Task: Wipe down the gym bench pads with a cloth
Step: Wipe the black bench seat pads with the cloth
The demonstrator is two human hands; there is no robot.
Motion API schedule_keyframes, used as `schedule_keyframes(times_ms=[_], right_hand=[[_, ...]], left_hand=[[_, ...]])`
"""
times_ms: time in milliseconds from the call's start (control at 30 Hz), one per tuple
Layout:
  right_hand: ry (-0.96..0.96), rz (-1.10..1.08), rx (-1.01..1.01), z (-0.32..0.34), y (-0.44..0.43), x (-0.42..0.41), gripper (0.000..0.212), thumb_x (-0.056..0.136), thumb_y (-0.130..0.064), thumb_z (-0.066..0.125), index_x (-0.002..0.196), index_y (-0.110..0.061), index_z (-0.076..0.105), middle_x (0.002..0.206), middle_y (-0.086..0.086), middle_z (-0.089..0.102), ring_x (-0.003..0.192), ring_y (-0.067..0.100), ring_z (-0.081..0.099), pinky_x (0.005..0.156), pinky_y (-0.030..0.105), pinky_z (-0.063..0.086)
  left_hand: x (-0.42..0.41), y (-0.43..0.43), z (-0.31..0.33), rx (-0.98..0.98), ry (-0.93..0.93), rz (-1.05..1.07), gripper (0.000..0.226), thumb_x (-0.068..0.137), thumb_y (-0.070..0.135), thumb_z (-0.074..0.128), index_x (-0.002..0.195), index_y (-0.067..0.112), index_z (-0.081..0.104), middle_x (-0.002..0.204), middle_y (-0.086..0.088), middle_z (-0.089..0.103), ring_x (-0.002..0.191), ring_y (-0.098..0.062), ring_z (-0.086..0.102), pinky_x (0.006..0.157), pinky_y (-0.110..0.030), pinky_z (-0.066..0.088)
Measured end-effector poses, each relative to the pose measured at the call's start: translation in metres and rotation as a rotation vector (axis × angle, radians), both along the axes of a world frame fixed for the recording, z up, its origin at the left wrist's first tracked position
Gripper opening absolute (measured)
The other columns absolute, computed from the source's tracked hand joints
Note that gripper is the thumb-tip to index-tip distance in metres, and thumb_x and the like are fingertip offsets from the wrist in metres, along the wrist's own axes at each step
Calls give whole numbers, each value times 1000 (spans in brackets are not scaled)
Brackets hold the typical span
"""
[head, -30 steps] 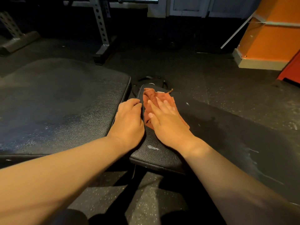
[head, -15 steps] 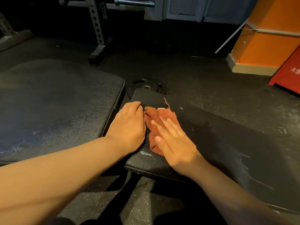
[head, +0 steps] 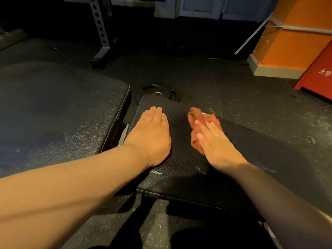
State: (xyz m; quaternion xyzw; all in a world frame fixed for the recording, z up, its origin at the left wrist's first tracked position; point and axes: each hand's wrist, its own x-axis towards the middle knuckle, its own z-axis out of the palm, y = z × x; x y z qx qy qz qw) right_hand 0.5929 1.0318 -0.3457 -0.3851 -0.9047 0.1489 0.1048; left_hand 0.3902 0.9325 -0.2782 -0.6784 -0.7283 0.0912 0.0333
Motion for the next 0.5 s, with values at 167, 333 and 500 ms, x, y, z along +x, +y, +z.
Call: schedule_keyframes(times_ms=[167,333,500], right_hand=[[9,-144,86,6,5,-47,58,103,-37,17,157,-18,28,165,7,19,153,29,16,123,51,14],[99,25,-36,2,-45,17,50,108,-37,30,157,-38,19,161,-23,1,153,4,-3,121,21,-5],[-28,-149,23,3,-18,8,51,106,-27,19,155,-18,32,166,1,18,154,22,7,125,40,4]], left_hand=[[-3,2,0,32,-96,-16,61,105,35,21,158,5,11,166,-13,6,153,-30,1,125,-43,4],[-6,4,-3,34,-89,-46,60,105,37,20,158,10,13,167,-7,8,154,-27,1,125,-43,4],[-4,2,-3,30,-78,-32,59,104,37,22,157,10,17,166,-7,14,153,-27,7,125,-44,8]])
